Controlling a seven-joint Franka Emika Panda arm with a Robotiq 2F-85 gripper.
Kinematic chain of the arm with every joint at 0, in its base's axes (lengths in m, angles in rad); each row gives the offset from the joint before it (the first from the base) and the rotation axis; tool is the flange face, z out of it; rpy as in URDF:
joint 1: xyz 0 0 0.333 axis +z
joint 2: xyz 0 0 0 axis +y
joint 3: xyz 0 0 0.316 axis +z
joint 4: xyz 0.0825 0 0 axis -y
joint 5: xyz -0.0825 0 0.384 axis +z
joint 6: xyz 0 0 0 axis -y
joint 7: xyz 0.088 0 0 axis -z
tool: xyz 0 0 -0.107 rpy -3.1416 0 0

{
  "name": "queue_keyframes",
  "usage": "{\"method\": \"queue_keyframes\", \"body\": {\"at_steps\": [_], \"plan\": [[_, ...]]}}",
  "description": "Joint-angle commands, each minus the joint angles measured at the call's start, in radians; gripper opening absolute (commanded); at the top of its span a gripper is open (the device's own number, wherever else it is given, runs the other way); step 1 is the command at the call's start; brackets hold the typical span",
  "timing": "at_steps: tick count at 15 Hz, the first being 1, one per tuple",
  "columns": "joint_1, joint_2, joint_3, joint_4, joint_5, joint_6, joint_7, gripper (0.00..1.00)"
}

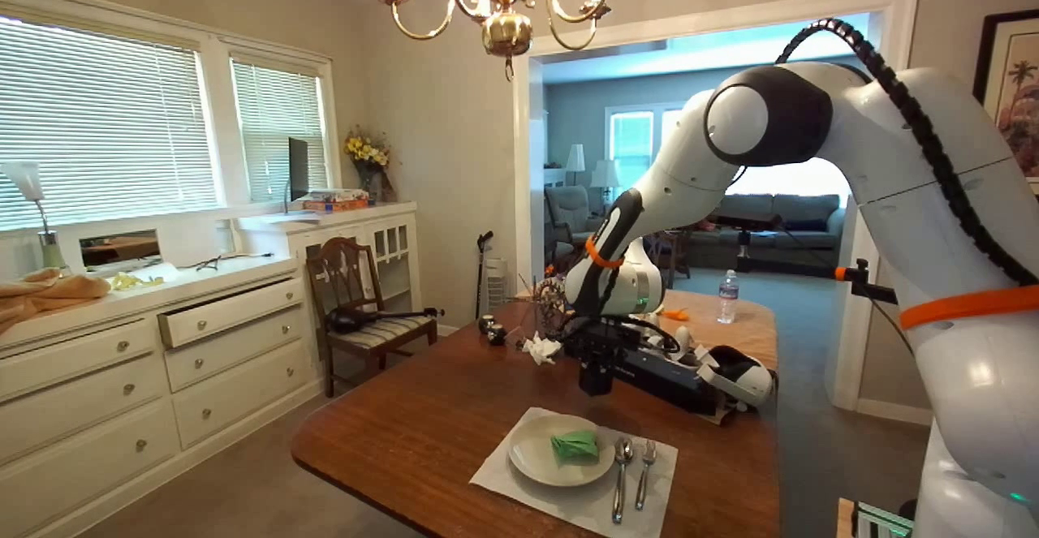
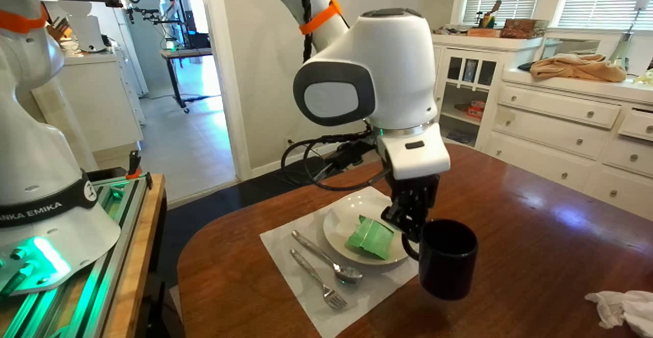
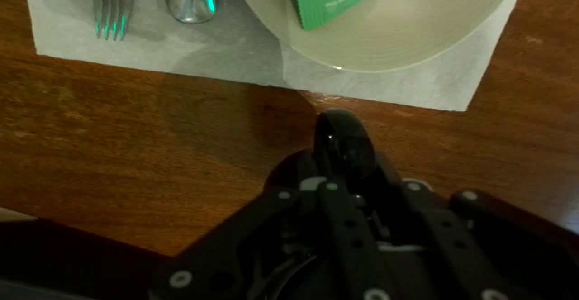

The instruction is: Move the cup to the left

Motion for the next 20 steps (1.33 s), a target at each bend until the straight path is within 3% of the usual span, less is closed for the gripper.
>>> {"method": "queue_keyframes", "body": {"at_steps": [1,8,16,20], "plan": [[0.029,-0.060,0.024,0.010,-0.059,-0.051,-0.073,0.05],[0.069,-0.123,0.137,-0.005,-0.070,-0.098,-0.214,0.05],[0.106,-0.053,0.226,0.013,-0.065,-0.085,-0.323,0.05],[0.116,-0.027,0.239,0.037,-0.076,-0.100,-0.326,0.05]]}}
